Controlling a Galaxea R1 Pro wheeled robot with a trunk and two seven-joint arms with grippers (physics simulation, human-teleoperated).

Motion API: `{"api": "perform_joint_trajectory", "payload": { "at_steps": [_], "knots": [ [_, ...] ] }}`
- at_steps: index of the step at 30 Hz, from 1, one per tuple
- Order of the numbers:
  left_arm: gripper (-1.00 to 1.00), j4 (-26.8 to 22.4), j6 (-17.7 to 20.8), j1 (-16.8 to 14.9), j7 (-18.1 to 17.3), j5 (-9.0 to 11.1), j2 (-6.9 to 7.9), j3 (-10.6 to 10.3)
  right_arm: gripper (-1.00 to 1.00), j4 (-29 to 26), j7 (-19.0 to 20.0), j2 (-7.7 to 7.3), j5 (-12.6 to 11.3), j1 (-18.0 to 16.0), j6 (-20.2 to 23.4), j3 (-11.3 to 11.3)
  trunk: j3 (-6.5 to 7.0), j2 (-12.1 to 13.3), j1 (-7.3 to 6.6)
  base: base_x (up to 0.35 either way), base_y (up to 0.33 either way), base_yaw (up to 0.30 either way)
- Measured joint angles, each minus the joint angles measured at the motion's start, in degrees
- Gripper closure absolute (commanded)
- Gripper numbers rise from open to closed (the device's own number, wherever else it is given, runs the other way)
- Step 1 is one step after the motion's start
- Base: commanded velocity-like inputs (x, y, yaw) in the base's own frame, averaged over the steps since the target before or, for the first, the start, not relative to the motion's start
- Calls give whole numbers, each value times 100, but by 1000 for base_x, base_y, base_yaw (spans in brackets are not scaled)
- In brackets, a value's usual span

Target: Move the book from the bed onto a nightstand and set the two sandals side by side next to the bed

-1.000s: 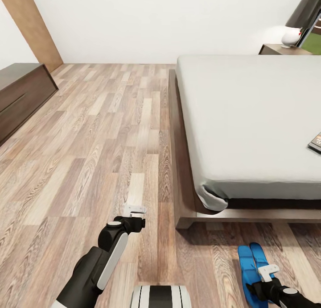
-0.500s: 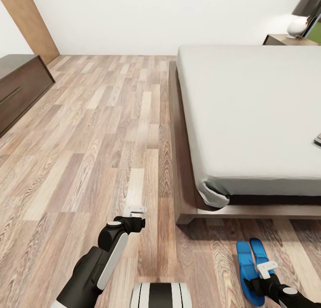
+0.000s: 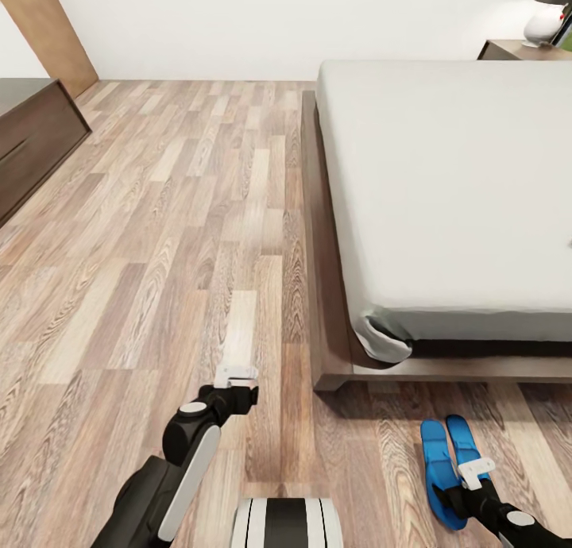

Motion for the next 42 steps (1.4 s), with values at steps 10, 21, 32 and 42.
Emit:
{"api": "perform_joint_trajectory", "payload": {
  "at_steps": [10, 21, 32, 42],
  "knots": [
    [-100, -11, 8, 7, 0, 2, -1, -19, 100, 5, 0, -1, 0, -2, -3, 0, 0, 0, 0, 92, 0, 0],
    [-100, 6, 7, 7, 1, -5, -1, -19, 100, 7, 0, -7, 1, 2, -7, 4, -44, -2, 5, 4, 0, 0],
    [-100, 9, -2, 7, 7, 2, -1, -19, 100, 7, -9, -1, -1, 0, -99, 0, -266, -16, 31, 0, 0, 0],
    [-100, 14, -10, 7, 8, 2, -1, -19, 100, 5, -2, 0, -1, -2, -99, 0, -266, -16, 30, 95, 27, 0]
  ]
}}
